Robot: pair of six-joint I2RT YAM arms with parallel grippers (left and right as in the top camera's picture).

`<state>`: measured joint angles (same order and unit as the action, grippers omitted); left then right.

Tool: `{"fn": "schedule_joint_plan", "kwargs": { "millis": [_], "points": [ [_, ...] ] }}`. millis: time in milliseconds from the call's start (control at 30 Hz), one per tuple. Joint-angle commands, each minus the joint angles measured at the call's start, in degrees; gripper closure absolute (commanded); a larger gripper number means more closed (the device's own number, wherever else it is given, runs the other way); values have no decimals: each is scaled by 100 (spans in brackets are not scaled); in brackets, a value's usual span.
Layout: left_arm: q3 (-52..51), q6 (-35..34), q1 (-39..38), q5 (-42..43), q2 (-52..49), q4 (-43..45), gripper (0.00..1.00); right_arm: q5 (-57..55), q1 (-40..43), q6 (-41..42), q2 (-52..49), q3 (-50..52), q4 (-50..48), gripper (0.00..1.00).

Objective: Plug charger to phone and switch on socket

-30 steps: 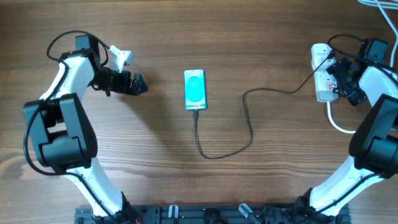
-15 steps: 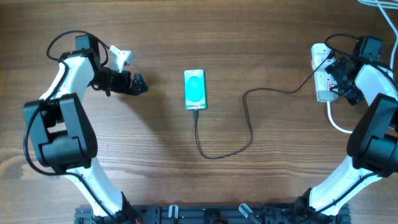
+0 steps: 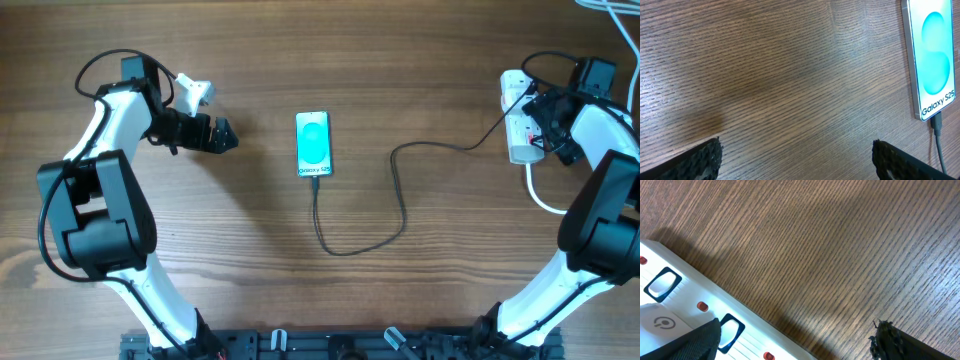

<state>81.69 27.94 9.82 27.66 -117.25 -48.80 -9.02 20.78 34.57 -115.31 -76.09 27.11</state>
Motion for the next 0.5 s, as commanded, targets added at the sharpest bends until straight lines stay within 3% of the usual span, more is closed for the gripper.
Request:
{"fn": "schedule_joint_plan", "kwargs": {
  "millis": [0, 467],
  "points": [
    [-4, 9, 20, -13, 15, 0, 0, 420, -101, -177, -149, 81, 105, 0],
    [-4, 9, 20, -13, 15, 0, 0, 393, -101, -157, -151, 81, 221, 0]
  ]
}}
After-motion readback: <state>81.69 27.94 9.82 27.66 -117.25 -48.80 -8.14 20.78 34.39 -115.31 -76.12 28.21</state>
